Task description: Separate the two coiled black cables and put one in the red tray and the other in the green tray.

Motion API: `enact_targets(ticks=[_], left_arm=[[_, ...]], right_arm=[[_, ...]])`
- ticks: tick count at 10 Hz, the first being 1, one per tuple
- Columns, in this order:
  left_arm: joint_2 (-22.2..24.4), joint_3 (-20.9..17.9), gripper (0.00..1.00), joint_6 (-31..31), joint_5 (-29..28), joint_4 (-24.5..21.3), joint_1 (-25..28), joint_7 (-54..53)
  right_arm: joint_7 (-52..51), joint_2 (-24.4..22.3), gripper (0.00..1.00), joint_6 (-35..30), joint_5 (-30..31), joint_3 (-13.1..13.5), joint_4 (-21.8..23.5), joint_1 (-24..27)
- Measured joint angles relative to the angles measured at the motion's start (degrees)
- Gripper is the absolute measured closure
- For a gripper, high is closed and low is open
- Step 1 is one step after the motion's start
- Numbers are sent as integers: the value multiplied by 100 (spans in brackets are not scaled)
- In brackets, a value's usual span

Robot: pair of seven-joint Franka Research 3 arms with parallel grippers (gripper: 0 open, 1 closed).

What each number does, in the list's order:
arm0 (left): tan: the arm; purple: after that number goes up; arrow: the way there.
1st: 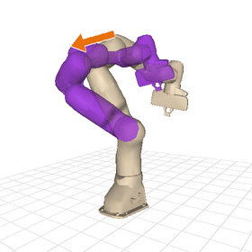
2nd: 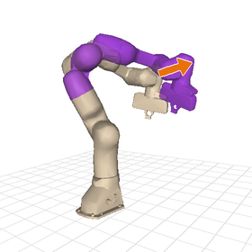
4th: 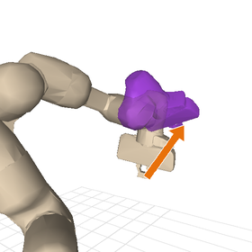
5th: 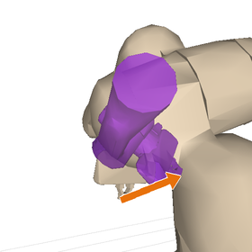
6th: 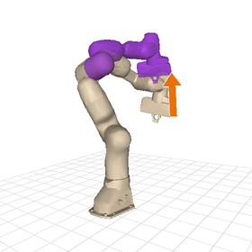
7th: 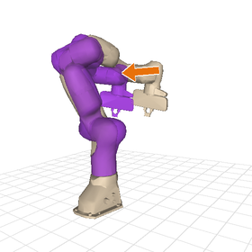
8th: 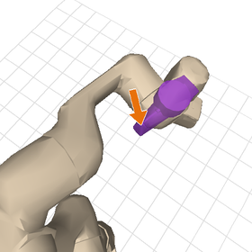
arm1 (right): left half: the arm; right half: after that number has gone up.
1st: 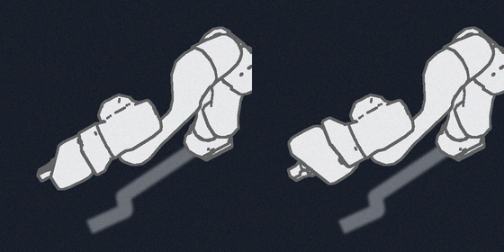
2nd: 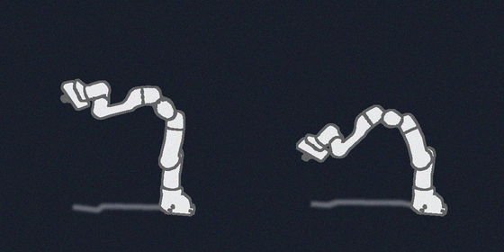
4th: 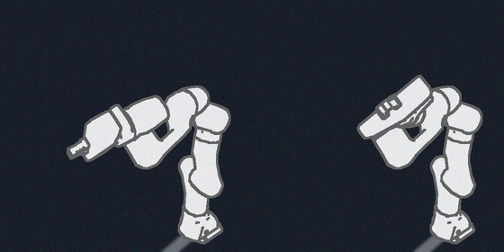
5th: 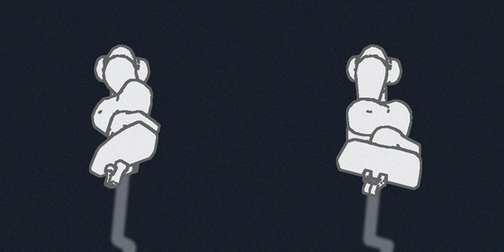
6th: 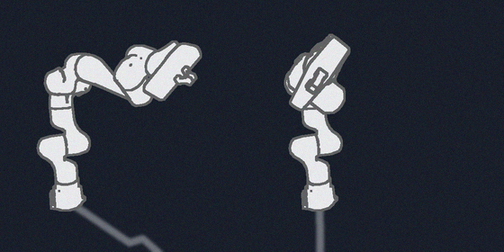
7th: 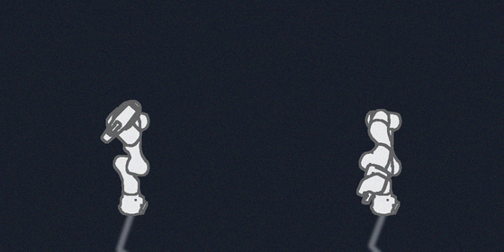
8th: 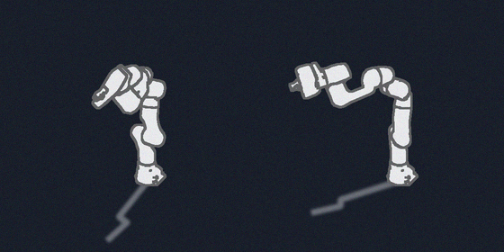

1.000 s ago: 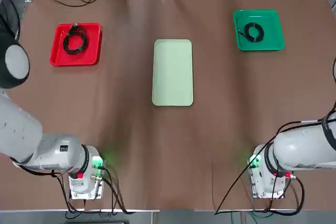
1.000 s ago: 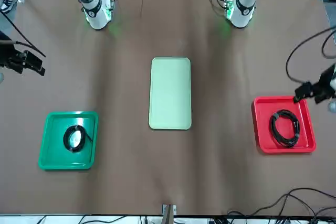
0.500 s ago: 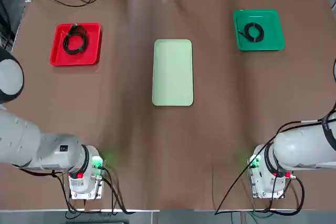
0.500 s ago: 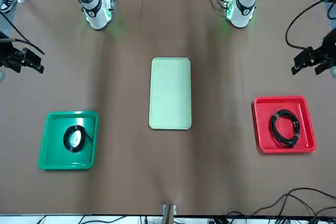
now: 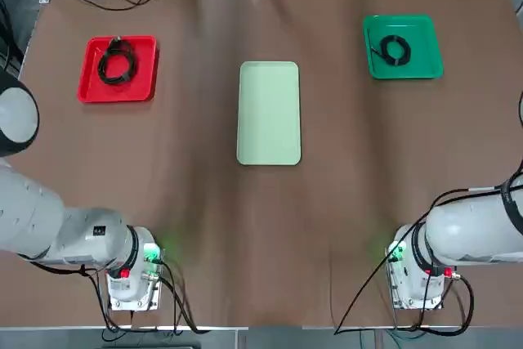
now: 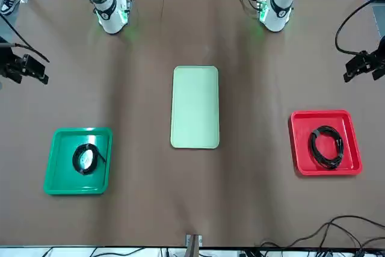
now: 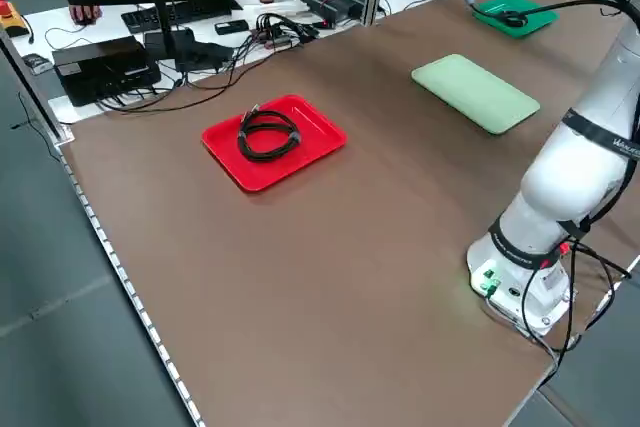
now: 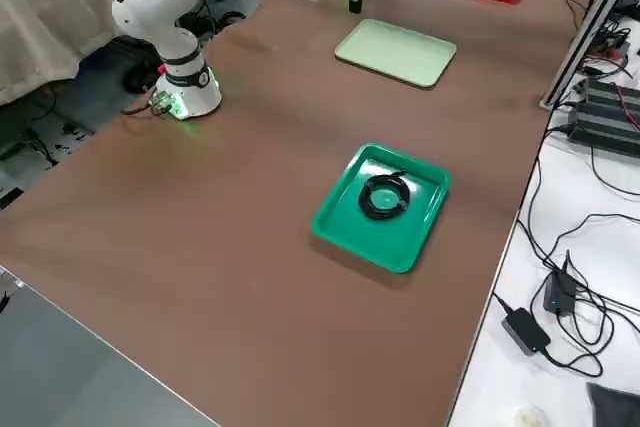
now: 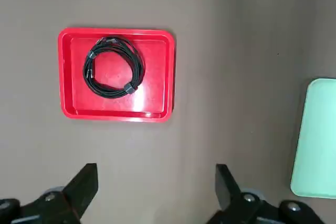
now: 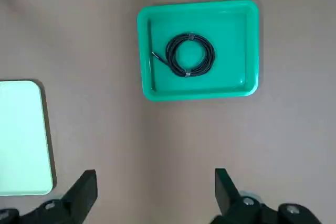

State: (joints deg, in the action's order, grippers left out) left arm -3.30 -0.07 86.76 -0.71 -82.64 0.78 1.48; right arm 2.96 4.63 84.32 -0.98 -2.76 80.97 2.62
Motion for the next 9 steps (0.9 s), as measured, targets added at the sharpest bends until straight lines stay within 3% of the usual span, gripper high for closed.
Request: enact_targets(ticks=[9], left_arm=[[-47, 6, 1, 0, 118, -1, -10, 4]], right_arm=[[-2, 0, 1, 15, -1, 1, -7, 0]])
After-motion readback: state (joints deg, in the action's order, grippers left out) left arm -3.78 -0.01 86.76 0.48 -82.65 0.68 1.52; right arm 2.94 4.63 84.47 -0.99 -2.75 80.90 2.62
